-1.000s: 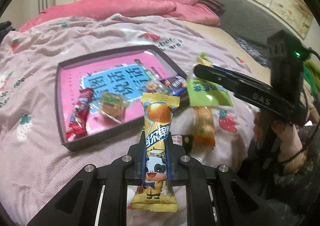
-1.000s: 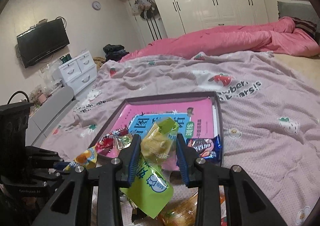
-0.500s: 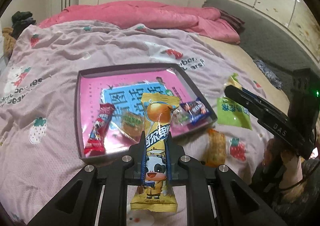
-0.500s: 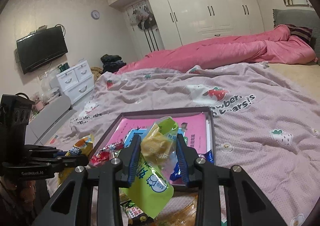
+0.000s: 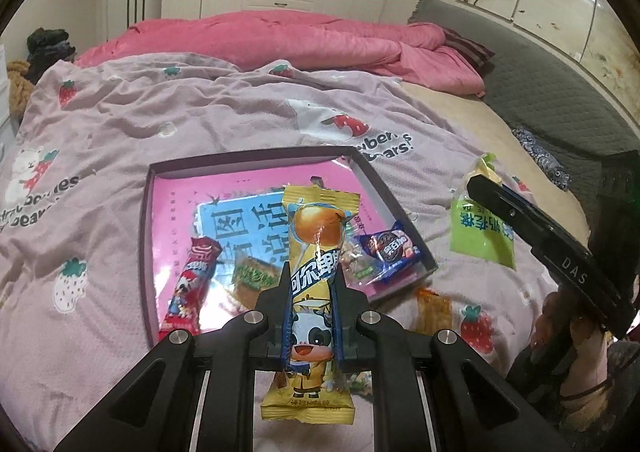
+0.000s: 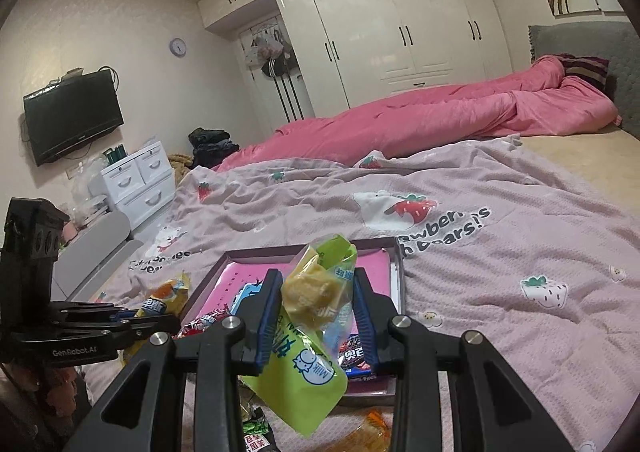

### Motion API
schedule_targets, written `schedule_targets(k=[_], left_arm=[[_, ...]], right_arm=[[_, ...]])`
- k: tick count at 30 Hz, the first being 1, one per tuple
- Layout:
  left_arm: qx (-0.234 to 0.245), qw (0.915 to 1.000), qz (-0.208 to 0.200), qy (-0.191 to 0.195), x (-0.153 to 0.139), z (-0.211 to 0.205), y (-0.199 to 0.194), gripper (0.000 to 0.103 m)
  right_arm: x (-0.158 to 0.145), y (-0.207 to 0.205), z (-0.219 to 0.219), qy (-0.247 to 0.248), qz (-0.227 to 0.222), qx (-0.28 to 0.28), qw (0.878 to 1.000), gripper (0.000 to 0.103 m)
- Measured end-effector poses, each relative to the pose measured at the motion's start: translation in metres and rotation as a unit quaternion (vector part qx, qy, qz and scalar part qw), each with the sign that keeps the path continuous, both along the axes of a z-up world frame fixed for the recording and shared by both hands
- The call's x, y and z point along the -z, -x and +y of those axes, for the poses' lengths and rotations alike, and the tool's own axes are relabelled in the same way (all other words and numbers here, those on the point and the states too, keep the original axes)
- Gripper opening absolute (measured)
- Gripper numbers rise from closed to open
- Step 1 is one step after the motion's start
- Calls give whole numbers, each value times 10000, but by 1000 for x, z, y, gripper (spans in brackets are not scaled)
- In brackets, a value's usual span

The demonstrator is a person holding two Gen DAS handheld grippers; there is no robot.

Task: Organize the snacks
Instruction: 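Lift the yellow stick snack over the tray with the left tool while the right tool carries the green packet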

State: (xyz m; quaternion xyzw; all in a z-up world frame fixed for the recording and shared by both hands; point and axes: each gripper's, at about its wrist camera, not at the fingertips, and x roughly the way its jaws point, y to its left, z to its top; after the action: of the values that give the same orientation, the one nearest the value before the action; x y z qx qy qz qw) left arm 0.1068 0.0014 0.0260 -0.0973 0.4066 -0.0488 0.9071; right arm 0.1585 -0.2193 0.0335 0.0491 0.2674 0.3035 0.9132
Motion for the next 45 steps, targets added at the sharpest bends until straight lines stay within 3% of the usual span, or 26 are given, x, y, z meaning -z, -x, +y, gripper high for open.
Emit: schedule_targets(k=[11,32,45], left_arm=[[-60,10000,-18,-31,5,-7,-24,15],[-72,9994,347,-2,48,-12,-56,15],[66,9981,614,-50,76,-19,-63,15]], right_arm=[[3,-9,-3,-46,33,157,9999,35],[16,-37,-12,138,191,661,9975,35],[31,-38,4,826,155,764,9935,35]])
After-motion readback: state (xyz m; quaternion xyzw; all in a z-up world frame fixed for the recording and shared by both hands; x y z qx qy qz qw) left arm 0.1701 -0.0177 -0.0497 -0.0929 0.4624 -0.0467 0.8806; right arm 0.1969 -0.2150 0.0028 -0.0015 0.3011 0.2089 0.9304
